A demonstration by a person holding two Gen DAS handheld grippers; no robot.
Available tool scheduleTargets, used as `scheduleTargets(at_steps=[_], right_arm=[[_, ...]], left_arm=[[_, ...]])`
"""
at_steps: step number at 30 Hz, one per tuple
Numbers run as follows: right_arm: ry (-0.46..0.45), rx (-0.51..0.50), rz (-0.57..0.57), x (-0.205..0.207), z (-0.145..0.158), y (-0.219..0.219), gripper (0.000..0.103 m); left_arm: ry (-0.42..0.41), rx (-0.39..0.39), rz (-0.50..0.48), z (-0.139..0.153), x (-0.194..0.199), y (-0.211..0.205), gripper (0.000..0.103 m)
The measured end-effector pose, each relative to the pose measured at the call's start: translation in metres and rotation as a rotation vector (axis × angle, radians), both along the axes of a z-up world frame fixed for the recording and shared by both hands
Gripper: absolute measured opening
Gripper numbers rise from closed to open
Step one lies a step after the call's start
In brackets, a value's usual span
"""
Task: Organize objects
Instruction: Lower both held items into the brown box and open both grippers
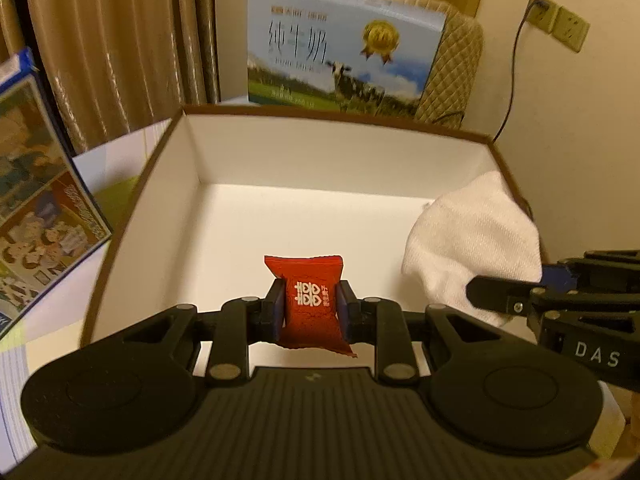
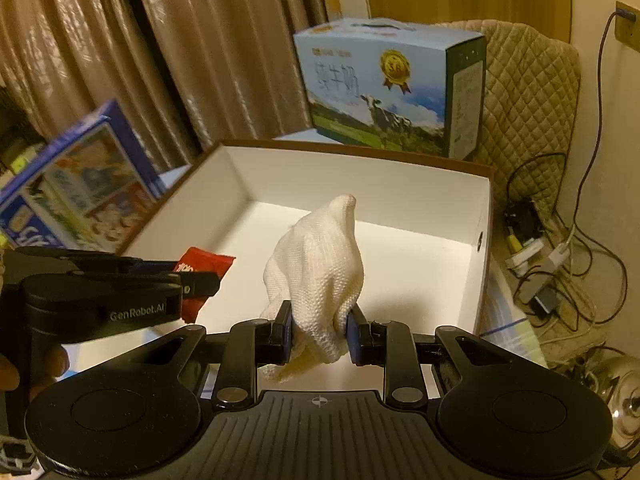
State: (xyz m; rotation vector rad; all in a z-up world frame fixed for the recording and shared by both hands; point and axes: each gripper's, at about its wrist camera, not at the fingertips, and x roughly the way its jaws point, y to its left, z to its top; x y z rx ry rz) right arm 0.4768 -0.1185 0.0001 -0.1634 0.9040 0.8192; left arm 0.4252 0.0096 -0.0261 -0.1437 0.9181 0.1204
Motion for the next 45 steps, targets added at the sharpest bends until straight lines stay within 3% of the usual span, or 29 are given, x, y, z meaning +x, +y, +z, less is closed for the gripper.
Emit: scheduleTargets(at_steps=[9, 10, 12, 23, 28, 32, 45], right_arm=[[0.054, -0.037, -0.017, 0.024, -0.023, 0.009, 0.023], [0.059, -0.038, -0.017, 0.025, -0.024, 0.010, 0.023], [0.070, -0.039, -0.019, 0.027, -0.026, 0.011, 0.023], [0.148, -0.023, 0.000, 0.034, -0.040, 0.019, 0.026], [0.161, -0.026, 0.041, 0.032, -0.043, 0.024, 0.055], [0.157, -0.035, 0.052, 0.026, -0.038, 0.020, 0.059], [0.068, -0.014, 0.114, -0.021, -0.006, -0.014, 0.065]], left_arm=[[0.060, -0.026, -0.027, -0.024, 0.027, 0.001, 0.023], [0.060, -0.020, -0.031, -0.025, 0.028, 0.000, 0.025], [0.063, -0.009, -0.039, -0.025, 0.030, -0.001, 0.038], [0.071, 0.009, 0.027, -0.021, 0.021, 0.012, 0.050], [0.062, 0.003, 0.068, -0.013, 0.011, 0.017, 0.061], [0.041, 0.007, 0.095, -0.002, 0.001, 0.018, 0.073], [-0.005, 0.040, 0.196, 0.029, -0.058, 0.006, 0.077]])
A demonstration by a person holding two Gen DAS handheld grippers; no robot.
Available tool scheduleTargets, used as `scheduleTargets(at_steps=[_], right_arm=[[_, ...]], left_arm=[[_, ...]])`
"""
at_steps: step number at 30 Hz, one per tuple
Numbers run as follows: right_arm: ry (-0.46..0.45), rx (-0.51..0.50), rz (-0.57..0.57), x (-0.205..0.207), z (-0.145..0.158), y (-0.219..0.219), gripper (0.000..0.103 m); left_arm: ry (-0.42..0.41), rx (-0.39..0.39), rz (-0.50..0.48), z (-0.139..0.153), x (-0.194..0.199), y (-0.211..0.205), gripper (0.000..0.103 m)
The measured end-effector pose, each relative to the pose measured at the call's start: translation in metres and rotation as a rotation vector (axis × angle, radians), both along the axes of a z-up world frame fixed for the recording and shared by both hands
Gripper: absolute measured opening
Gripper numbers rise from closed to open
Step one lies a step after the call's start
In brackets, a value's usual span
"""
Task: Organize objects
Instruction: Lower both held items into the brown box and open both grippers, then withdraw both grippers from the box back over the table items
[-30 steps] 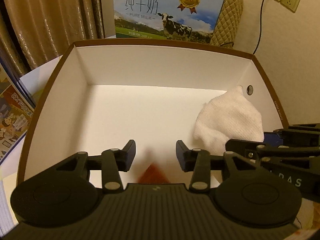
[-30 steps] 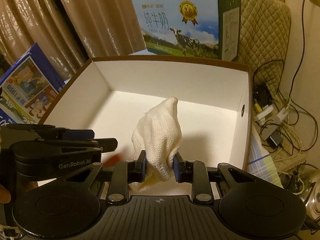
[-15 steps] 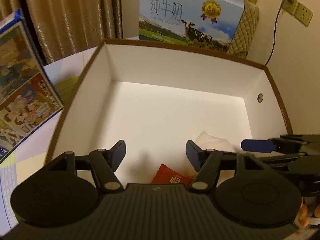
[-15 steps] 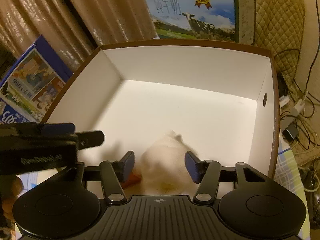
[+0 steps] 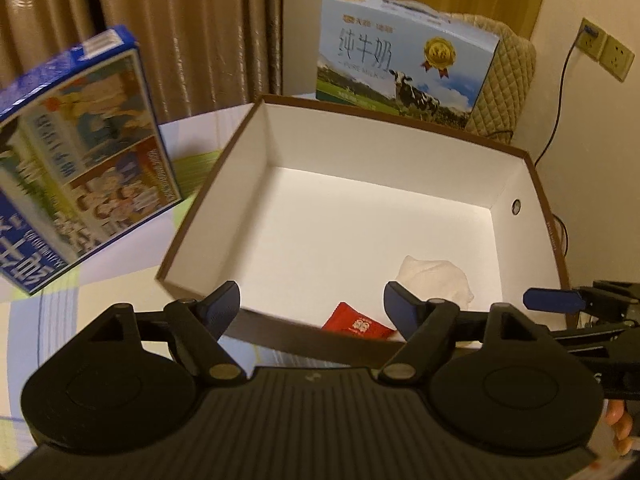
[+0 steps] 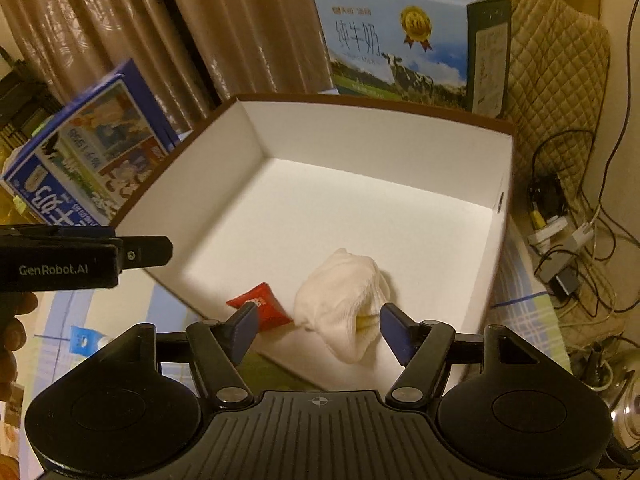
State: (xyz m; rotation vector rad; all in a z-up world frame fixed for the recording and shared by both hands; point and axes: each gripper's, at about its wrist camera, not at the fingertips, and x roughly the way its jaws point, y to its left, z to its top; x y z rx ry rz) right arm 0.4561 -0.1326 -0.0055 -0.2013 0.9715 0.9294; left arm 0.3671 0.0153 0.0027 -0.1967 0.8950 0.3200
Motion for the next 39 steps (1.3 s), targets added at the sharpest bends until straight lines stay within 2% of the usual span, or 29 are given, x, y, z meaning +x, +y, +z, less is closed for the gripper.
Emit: scheduleTargets(at_steps=[10, 22, 30, 39], right_arm=[[-0.025, 0.045, 0.027, -0.025, 0.024, -0.021, 0.065], [-0.033, 0.098, 0.035, -0.046, 0.041, -0.044, 0.065], [-0.040, 0.107, 0.001, -0.070, 0.045, -0.057, 0.065], [-0.049, 0.095, -0.075, -0.101, 0.047, -0.074, 0.065]], left_arm=[[-0.048, 0.024, 0.060, 0.026, -0.043, -0.022, 0.081], [-0.082, 0.013, 0.106, 0.039, -0.093, -0.041, 0.081], [-0.107, 0.006, 0.102, 0.043, -0.126, -0.041, 0.082], [-0.122, -0.017, 0.081, 0.044, -0.169, -0.022, 0.083]])
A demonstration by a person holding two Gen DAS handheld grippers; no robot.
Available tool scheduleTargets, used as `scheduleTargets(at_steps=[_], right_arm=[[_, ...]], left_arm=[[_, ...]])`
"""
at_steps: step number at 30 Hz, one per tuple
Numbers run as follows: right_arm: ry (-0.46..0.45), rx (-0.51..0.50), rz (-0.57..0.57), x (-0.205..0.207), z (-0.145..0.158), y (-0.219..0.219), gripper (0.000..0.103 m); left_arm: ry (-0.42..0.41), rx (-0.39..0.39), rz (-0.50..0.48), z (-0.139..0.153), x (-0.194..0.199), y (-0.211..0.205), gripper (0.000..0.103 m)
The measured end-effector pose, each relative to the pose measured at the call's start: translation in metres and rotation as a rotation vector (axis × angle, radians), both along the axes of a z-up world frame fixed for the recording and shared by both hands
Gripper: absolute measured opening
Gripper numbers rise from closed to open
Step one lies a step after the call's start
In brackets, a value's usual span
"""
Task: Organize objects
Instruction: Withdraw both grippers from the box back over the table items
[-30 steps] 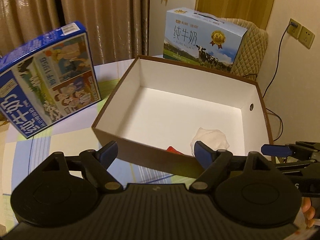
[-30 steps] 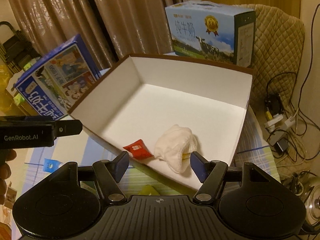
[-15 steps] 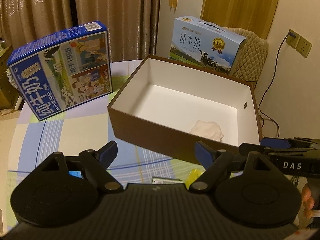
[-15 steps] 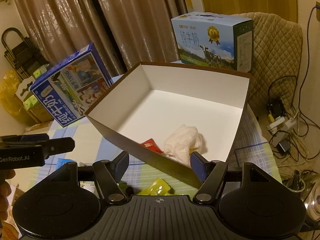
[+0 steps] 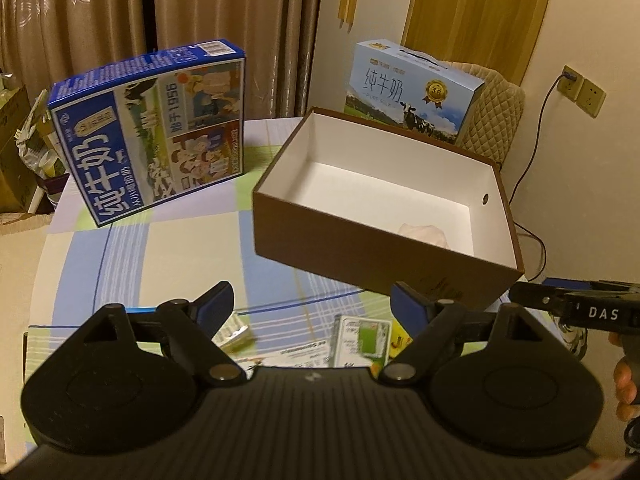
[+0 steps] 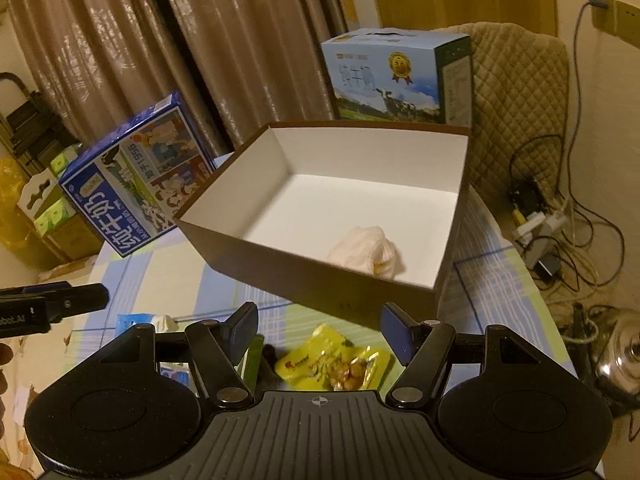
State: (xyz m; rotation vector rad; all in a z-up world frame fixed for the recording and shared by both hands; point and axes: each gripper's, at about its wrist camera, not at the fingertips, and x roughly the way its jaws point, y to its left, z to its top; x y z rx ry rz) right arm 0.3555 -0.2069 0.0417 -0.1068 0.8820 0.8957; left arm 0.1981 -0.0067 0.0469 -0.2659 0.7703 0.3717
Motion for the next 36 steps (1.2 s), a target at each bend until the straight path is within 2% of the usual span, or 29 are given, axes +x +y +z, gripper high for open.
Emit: scheduleTargets(at_steps=[12, 22, 36], right_arm=[[0.012, -0.015, -0.048, -0.049, -0.007, -0.006, 0.065], [0.026, -0.062, -0.055, -0.079, -0.022, 0.003, 0.065], [0.056, -0.119, -0.032, -0.104, -0.041, 0.021, 0.065]], left_arm=[[0.018, 0.006, -0.027, -0.010, -0.049, 0.022, 0.084], [0.050, -0.028, -0.026, -0.030, -0.084, 0.046, 0.084], [0.116, -0.075, -0.024, -0.061, -0.107, 0.065, 0.084]])
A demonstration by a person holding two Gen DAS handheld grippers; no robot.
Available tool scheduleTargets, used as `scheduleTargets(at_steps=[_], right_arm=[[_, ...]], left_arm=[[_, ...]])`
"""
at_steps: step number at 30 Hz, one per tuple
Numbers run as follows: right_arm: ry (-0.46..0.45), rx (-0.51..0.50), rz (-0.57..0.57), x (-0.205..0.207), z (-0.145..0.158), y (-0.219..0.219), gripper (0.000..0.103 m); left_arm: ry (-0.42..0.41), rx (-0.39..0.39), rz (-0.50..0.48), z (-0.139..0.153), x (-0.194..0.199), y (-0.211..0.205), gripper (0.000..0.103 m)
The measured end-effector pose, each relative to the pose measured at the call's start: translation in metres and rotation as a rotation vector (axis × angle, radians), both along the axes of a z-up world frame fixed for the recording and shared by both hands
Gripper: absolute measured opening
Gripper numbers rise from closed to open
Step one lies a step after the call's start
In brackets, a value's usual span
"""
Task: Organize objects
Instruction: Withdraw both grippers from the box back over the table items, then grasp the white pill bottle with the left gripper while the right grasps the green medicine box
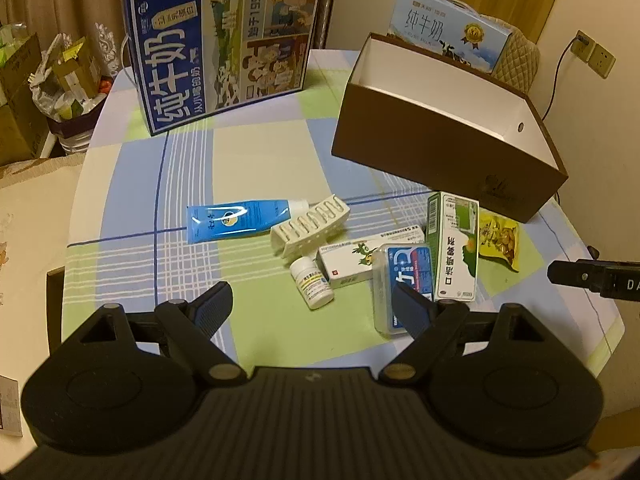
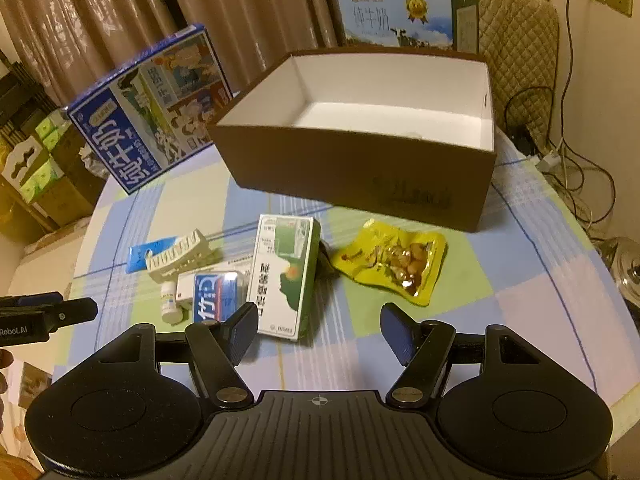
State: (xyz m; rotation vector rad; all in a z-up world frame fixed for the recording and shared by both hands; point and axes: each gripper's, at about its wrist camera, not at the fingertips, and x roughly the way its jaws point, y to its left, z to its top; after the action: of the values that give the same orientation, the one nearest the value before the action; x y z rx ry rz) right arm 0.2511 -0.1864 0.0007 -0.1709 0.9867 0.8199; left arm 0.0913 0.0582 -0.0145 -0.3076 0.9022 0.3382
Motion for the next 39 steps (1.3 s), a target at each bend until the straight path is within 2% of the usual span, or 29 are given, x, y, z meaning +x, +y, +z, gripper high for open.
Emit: scheduleTargets(at_steps=[19, 28, 30, 35, 39], right_arm=[[0.038, -0.034, -0.045, 0.006, -0.019, 0.004, 0.065], [0.054, -0.047, -0.077, 0.018, -0.025, 0.001, 0.065], [0.056, -0.049, -0.084, 0.020, -0.026, 0.000, 0.065], [0.066, -0.057, -0.099, 0.026, -0.030, -0.002, 0.065], [0.075, -0.056, -0.102, 0.029, -0.032, -0.001, 0.065]], left_arm=[[0.024, -0.026, -0.048, -0.026, 0.018, 0.015, 0.082], [0.075, -0.078, -0.046, -0.064, 0.041, 0.018, 0.068], [0.087, -0.077, -0.046, -0.073, 0.049, 0.018, 0.062], [0.113, -0.082, -0.051, -0.092, 0.066, 0.022, 0.055], [0.115, -0.070, -0.083, -0.100, 0.071, 0.025, 0.042]])
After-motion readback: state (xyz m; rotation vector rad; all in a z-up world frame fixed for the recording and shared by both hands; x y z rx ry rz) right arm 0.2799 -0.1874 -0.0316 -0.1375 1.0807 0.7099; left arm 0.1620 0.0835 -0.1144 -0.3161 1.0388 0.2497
